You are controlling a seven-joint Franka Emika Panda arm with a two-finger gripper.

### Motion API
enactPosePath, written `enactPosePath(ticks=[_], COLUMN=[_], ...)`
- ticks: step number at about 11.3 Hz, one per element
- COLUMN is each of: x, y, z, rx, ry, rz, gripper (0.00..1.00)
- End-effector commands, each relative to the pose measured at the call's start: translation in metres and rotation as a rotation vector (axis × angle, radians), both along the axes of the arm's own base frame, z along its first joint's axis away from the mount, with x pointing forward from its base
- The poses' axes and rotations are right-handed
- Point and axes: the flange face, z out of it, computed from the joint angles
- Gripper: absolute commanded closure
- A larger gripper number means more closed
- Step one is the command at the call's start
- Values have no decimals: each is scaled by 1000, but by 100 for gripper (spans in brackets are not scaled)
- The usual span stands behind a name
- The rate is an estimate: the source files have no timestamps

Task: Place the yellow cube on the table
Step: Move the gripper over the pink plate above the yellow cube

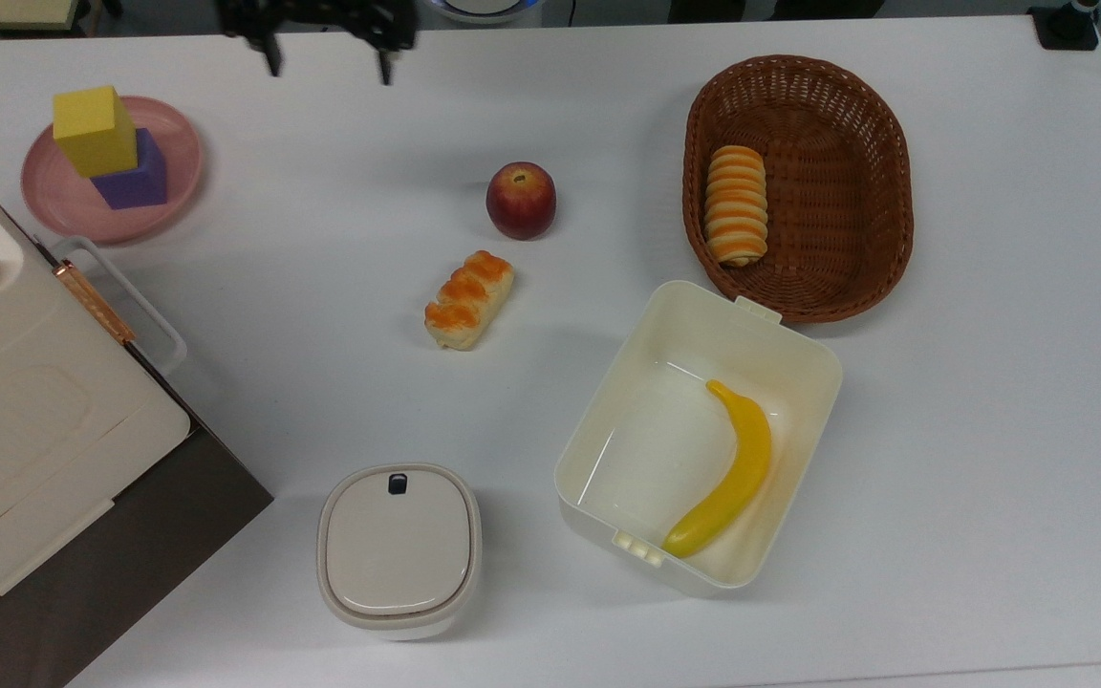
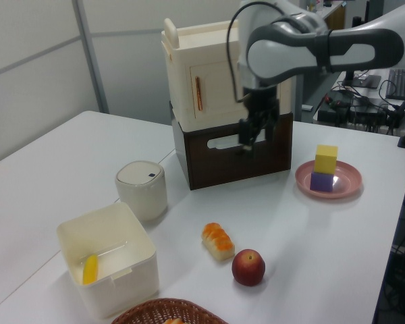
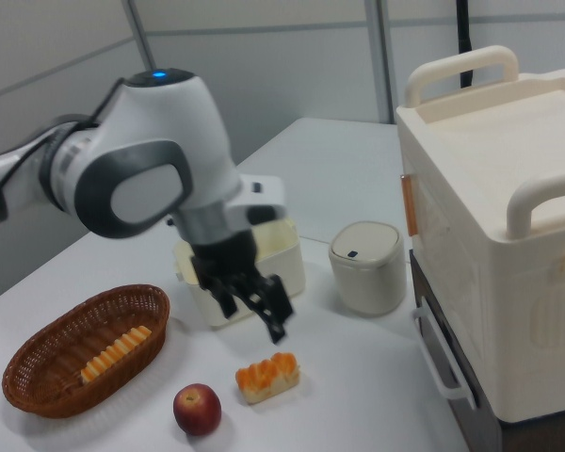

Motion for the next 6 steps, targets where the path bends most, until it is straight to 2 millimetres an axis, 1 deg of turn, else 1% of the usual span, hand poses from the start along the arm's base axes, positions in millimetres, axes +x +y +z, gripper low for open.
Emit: enactPosePath(ticks=[1, 2, 4, 6], x=[-24, -33, -47, -67], y=[-85, -110, -146, -190], z=[6, 4, -4, -11], rx=[-2, -1, -4, -8], ry=[19, 24, 43, 50], rz=[-16, -44, -105, -200], gripper=[0, 0, 0, 0])
